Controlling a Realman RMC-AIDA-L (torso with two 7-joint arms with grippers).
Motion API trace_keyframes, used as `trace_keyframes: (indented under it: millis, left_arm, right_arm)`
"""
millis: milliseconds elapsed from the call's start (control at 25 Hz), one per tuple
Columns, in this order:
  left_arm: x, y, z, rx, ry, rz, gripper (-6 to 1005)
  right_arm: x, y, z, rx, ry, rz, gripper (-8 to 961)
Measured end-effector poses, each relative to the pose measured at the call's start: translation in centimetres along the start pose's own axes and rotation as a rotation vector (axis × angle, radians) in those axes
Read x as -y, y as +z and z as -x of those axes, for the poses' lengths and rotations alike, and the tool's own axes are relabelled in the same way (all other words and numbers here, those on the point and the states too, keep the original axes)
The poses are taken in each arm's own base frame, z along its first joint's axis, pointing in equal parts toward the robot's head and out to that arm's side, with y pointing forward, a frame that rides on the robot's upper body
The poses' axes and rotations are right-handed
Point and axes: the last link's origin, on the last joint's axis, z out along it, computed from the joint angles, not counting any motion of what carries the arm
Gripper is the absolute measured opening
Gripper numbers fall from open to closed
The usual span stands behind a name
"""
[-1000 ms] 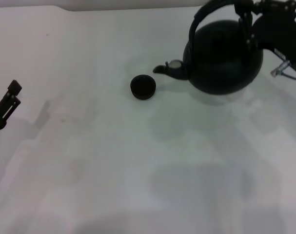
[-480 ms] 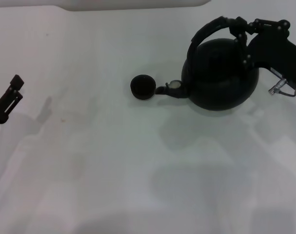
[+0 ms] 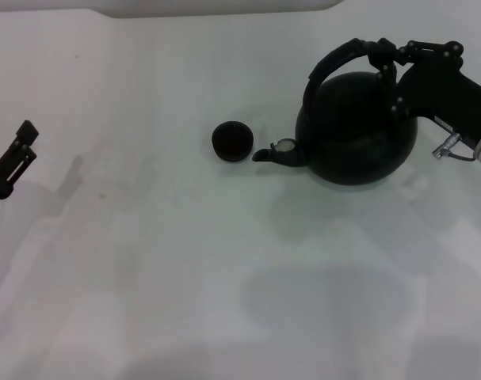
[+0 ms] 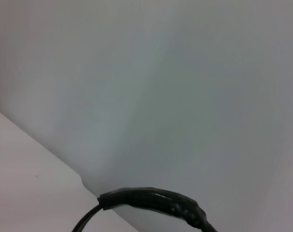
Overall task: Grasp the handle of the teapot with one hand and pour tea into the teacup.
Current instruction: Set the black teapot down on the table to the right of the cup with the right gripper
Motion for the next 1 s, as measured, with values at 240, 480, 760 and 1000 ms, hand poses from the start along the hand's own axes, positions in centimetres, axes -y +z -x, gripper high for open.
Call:
trace_keyframes:
  millis: [240,480,760,1000]
  left_arm:
    - [0.06,0.1,0.06,0.005,0.001,-0.003,771]
    - [0.07,0.13,0.06,0.006,0.001,-0.003,771]
    - [0.07,0.14,0.05,0.006,0.001,-0.002,771]
    - [-0.03,0.2,0.08,0.005,-0.001,-0.002,771]
  right_arm:
    - [0.27,0.04,-0.15,0.003,0.012,-0.007,107]
    - [0.36,-0.12,-0.25,0.01,0.014,-0.005,106]
    - [0.19,-0.28,-0.75,-0.005,0.014,0.004,106]
    - [0.09,-0.46,-1.01,-0.012,0.003,0.007,106]
